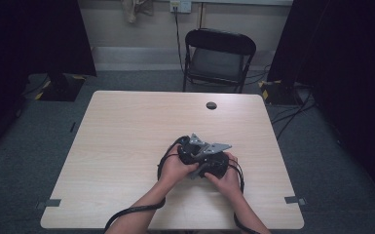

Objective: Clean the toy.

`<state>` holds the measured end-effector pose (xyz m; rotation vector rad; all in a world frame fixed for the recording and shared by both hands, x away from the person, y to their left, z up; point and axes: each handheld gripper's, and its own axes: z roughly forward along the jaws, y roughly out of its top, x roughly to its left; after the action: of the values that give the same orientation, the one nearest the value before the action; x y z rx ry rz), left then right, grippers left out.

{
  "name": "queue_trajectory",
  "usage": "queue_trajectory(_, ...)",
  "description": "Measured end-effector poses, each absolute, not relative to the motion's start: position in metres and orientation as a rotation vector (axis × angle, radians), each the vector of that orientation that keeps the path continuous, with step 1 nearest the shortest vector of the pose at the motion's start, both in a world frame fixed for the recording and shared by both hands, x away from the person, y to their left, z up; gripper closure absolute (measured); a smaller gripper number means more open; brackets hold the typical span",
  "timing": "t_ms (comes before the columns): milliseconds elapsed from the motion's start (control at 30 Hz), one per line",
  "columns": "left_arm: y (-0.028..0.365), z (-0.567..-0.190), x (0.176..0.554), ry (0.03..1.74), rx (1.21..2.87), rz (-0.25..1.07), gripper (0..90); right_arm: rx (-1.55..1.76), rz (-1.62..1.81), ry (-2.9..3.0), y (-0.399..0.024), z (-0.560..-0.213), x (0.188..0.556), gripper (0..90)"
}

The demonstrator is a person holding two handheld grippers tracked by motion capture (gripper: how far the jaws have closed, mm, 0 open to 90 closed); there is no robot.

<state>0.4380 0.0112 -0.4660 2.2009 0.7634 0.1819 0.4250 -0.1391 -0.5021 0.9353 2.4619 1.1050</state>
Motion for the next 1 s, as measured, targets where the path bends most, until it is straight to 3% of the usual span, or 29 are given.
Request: queue_trajectory(1000, 0.026, -0.461, 0.453, 0.844, 2.143, 0.173, 72.0, 0.933, 1.105, 2.462, -0.139, -0.502, 0.425, 26.0)
